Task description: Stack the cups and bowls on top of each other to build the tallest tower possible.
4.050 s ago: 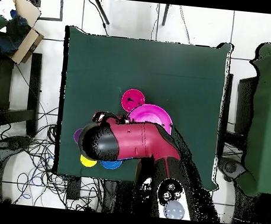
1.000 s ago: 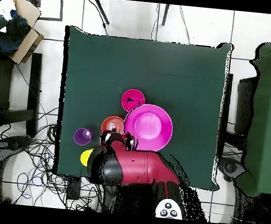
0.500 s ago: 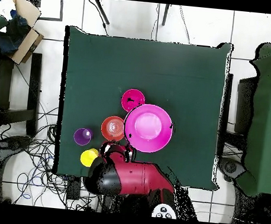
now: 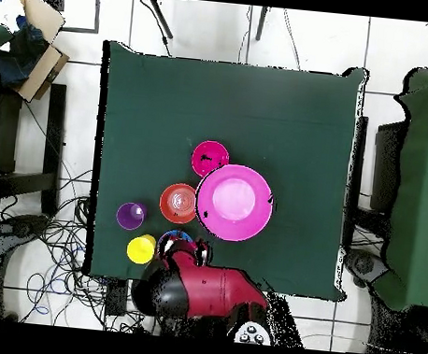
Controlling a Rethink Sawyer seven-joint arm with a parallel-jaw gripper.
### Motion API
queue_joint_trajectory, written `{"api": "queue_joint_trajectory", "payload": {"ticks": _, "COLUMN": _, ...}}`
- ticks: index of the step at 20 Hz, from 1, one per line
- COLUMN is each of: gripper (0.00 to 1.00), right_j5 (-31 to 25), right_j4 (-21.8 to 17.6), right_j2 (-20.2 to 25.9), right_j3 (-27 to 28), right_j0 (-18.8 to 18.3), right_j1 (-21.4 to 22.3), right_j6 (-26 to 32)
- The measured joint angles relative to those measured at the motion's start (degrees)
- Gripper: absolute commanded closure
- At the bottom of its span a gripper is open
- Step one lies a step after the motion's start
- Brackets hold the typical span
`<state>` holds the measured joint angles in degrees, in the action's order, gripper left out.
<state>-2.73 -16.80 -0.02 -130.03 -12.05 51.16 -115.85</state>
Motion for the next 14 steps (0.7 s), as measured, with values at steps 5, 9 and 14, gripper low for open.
{"api": "queue_joint_trajectory", "payload": {"ticks": 5, "gripper": 0.00, "right_j5": 6.69, "right_j4": 0.04, "right_j2": -2.61, "right_j3": -0.11, "right_j0": 2.91, "right_j1": -5.01, "right_j6": 0.00}}
{"api": "queue_joint_trajectory", "payload": {"ticks": 9, "gripper": 0.00, "right_j5": 10.89, "right_j4": 0.06, "right_j2": -3.60, "right_j3": -0.37, "right_j0": 3.85, "right_j1": -8.16, "right_j6": 0.00}}
{"api": "queue_joint_trajectory", "payload": {"ticks": 14, "gripper": 0.00, "right_j5": 14.48, "right_j4": 0.08, "right_j2": -4.35, "right_j3": -0.71, "right_j0": 4.48, "right_j1": -11.95, "right_j6": 0.00}}
